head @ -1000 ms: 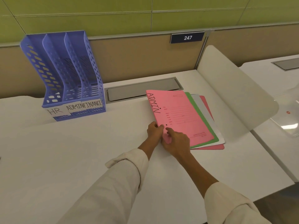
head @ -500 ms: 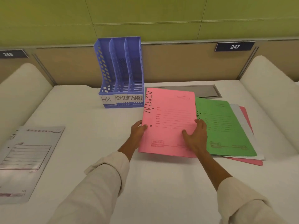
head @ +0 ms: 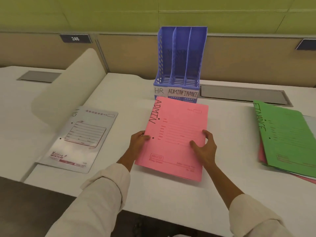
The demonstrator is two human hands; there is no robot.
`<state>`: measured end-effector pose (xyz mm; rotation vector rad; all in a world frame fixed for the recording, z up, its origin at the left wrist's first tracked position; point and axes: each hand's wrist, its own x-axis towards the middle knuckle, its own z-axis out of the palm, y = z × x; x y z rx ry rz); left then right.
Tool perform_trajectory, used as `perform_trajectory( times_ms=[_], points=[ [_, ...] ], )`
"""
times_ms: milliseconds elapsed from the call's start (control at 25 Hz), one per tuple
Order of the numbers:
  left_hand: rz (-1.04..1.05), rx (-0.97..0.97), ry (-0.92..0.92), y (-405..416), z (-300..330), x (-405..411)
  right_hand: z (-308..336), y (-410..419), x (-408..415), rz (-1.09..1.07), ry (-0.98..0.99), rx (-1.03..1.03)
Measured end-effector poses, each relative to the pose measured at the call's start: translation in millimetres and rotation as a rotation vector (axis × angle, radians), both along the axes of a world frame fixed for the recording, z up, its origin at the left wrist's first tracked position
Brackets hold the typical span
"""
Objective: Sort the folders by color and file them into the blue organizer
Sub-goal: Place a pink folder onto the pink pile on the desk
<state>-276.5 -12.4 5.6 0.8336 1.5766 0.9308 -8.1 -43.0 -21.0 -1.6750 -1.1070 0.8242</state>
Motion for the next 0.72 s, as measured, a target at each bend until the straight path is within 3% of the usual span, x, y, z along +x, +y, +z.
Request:
perform_trajectory(
  times_ms=[160,360,520,720],
  points=[
    [-0.014,0.074,0.301,-25.5,-13.0,-72.8,-13.9,-8.3,-75.3,0.098,-0.074,-0.029],
    [-0.192,0.176,0.702,-34.0,-30.1,-121.0,-23.9,-15.4,-130.2,0.112,-0.204,-0.051],
    [-0.265,0.219,0.881,-38.5,-43.7,-131.8,-24.5,-20.9,-150.7,0.126,-0.334,-0.150],
    [-0.314,0.335,1.154,-52.2,-56.2,-137.2,-32.1,-25.9,-171.4,0.182,-0.673,-0.264]
  ],
)
